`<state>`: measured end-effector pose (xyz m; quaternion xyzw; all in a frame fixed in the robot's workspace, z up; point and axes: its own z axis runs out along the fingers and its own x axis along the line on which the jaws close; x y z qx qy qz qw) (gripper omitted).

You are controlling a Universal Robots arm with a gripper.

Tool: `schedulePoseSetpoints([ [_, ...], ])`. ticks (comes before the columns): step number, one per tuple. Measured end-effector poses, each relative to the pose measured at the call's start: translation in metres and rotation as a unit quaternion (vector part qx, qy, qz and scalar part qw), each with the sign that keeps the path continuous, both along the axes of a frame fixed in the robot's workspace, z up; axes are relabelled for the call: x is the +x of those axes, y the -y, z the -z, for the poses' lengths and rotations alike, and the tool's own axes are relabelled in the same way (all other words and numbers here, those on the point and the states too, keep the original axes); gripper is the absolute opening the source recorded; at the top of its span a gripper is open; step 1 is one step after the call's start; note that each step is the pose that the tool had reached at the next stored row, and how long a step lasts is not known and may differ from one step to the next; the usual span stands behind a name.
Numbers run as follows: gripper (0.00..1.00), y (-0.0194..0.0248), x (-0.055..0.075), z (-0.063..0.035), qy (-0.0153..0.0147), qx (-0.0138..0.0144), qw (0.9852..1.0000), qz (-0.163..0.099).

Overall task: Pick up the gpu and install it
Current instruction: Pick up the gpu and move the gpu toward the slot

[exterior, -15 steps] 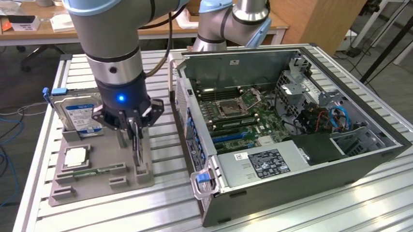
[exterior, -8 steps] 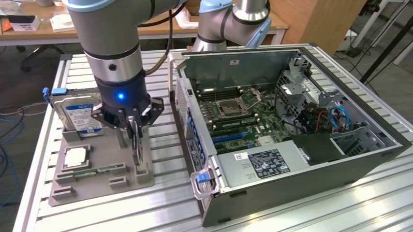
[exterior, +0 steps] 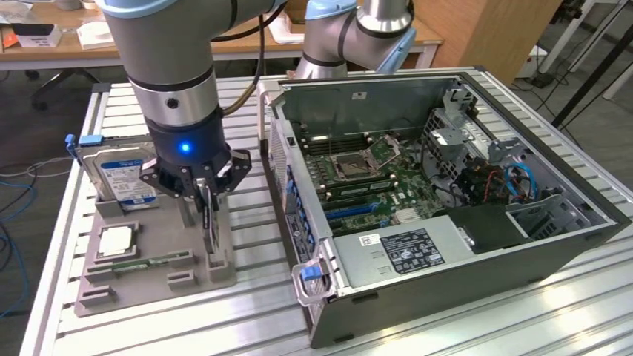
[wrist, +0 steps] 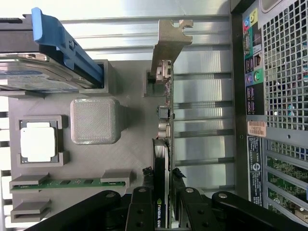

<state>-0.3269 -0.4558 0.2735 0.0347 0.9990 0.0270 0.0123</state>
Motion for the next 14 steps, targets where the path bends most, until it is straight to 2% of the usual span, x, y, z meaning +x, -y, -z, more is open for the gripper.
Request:
schedulePoseSetpoints([
  [14, 0.26, 0.0000, 0.000, -0.0115, 0.0000, 0.0000, 1.0000, 0.000],
])
